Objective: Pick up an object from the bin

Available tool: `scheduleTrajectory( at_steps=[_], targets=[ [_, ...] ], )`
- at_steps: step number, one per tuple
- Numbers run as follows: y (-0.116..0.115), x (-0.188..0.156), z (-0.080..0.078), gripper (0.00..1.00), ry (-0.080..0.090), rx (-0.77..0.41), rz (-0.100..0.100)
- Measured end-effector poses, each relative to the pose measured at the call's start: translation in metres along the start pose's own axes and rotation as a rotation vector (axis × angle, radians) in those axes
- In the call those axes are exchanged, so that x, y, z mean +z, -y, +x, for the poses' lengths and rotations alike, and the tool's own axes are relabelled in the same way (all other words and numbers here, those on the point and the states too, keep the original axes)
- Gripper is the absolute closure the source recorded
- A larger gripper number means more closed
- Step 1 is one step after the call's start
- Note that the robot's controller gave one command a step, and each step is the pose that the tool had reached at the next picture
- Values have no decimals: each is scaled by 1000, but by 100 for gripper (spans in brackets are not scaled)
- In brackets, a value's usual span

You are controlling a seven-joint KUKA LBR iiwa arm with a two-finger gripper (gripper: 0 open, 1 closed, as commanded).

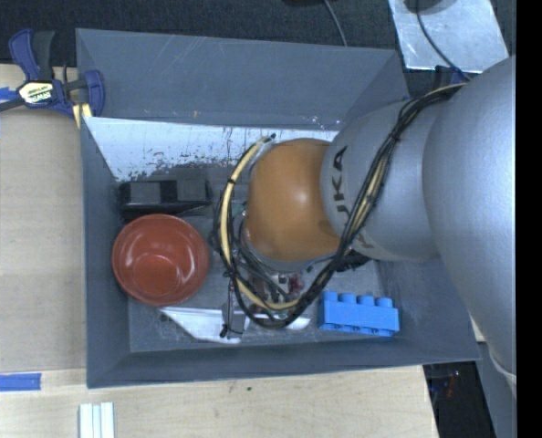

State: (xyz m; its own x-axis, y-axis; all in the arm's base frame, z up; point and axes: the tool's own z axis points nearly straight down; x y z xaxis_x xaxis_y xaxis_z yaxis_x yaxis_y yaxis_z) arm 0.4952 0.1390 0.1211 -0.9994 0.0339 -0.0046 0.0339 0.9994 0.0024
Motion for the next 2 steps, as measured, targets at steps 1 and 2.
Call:
scheduleTrajectory(
  at_steps=[1, 2],
  targets=[
    [-8, 20, -46, 0, -1, -325, 1],
    [-10, 19, -46, 0, 6, -319, -2]
  ],
)
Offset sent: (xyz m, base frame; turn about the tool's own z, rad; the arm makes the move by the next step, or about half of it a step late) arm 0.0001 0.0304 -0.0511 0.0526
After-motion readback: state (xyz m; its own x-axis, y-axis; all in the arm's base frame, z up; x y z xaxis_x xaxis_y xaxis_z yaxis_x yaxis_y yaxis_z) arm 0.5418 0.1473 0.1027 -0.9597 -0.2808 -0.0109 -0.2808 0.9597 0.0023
